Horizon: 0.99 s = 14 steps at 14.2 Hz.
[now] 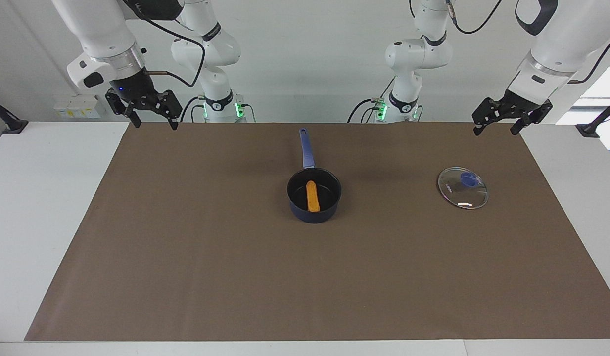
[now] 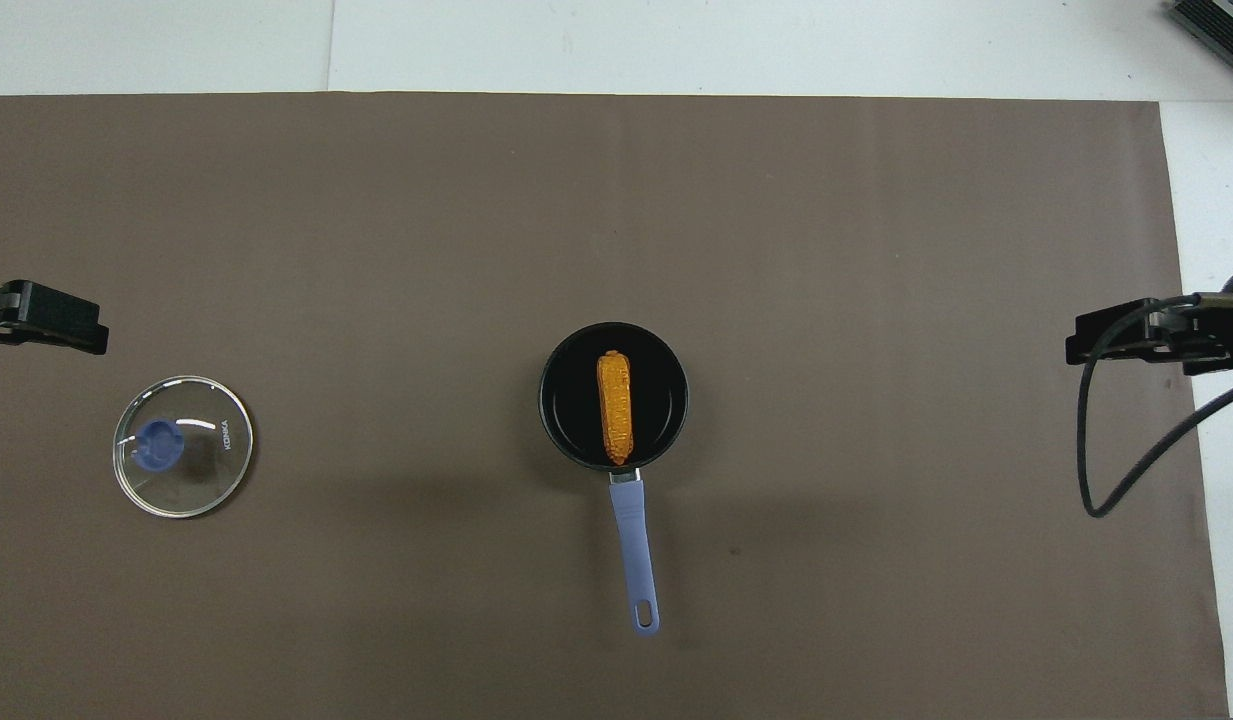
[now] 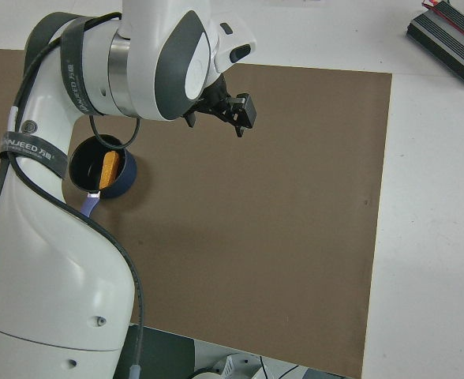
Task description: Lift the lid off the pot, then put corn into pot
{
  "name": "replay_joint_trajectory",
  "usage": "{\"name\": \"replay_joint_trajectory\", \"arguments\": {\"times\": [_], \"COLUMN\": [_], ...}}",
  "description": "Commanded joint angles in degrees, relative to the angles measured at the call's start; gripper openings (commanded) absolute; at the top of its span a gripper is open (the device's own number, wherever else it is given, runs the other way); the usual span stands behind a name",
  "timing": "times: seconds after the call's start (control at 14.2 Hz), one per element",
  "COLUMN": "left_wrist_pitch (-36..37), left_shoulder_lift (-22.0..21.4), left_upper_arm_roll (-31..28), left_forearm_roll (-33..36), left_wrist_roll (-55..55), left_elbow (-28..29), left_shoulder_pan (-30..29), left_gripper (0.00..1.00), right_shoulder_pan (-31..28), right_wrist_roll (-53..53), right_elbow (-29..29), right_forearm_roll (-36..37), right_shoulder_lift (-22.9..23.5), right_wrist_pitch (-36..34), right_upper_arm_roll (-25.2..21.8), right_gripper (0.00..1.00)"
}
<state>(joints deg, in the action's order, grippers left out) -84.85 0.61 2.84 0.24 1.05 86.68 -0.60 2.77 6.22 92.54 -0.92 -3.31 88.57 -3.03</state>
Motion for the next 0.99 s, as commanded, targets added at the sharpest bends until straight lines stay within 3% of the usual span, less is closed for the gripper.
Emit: {"name": "replay_joint_trajectory", "arguments": {"times": [0.0,0.49,0.92], "left_wrist_pitch": [1.4,1.5,1.5], "left_shoulder_lift": [0.2,0.2,0.2], "left_upper_arm_roll": [0.1,0.0,0.1], "left_forearm_roll": [-0.3,-0.3,-0.3], "left_wrist_roll": [0.4,0.4,0.4], "left_elbow": [-1.2,-1.1,-1.0], "left_shoulder_pan": [-0.4,-0.4,-0.4], "left_gripper": [1.00,1.00,1.00], "right_shoulder_pan": [-0.7,2.8,2.2], "right_wrist_roll": [0.4,-2.4,-2.3], "right_elbow": [0.5,-1.4,-1.2], "right_forearm_roll": [-0.5,0.5,0.7], "right_shoulder_lift": [-0.6,-0.6,-1.1], "right_wrist_pitch": [0.7,0.8,0.7], "right_upper_arm_roll": [-0.3,-2.8,-2.8], "right_gripper": [1.00,1.00,1.00]}}
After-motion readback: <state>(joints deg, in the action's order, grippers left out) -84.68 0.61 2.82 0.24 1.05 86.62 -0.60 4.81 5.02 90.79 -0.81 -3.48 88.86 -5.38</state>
